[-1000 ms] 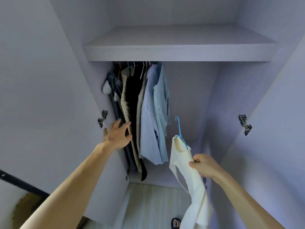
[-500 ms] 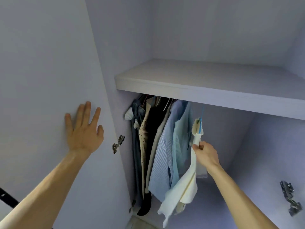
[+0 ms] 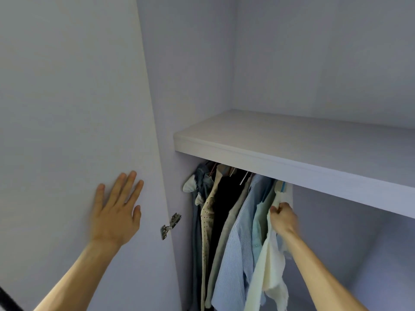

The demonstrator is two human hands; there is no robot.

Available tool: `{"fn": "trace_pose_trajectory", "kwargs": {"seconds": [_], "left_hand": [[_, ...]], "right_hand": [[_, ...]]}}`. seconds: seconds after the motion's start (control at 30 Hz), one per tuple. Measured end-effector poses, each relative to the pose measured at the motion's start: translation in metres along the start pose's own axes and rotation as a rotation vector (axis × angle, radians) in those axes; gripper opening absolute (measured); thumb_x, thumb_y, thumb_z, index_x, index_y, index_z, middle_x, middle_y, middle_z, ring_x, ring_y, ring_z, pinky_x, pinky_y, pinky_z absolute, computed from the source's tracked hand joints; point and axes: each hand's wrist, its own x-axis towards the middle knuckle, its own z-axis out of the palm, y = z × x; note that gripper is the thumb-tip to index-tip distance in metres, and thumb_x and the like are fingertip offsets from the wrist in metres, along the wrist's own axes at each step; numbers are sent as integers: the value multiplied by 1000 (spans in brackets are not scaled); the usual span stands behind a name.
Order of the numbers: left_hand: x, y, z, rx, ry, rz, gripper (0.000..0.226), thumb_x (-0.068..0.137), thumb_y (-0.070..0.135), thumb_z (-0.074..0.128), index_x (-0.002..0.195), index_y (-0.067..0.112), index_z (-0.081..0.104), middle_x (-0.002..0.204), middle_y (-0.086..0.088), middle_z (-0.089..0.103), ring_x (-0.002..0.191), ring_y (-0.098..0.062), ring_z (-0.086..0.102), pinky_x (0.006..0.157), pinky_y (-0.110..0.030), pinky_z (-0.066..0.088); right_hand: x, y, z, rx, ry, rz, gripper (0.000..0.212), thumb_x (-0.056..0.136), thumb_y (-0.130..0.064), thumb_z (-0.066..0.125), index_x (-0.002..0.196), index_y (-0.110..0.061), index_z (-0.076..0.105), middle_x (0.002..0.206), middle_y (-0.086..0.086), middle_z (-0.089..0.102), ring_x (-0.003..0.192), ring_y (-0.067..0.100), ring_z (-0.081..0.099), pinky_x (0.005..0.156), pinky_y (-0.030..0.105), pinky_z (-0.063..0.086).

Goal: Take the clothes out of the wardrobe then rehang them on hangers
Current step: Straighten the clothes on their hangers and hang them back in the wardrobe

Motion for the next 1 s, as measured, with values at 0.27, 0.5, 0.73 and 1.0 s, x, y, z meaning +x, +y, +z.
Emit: {"fn": "trace_pose_trajectory", "kwargs": {"seconds": [0.27,0.5,0.73,1.0], "left_hand": [[3,5,-6,84,-129,-29,66,92,37,27,155,21,32,167,-3,13,154,-24,12,121,-57,-1],[-9,8,1,136,-225,-46,67,94,34,43,158,25,23,168,2,4,155,-23,3,120,-56,-11],[-83,8,-7,142,-575,-162,70,100,49,26,157,32,-9,160,2,-32,150,-18,-25,117,-60,-14],[-261,-2,-83,-137,-853,-479,66,97,51,39,157,40,14,167,-2,-9,154,-26,-8,119,-57,6]], "right_hand": [[-10,19,29,38,-39,-32,21,103,-26,43,103,-6,49,100,17,63,89,35,60,80,43,52],[-24,20,46,-108,-125,-56,61,103,-29,46,152,-4,19,149,23,32,122,45,50,95,48,48],[-97,21,37,11,-166,-67,69,98,-37,55,155,-17,21,159,10,24,134,34,46,106,47,42],[-285,-10,68,34,-567,-414,34,99,-39,56,133,-34,57,135,-15,56,130,7,47,99,21,36]]}}
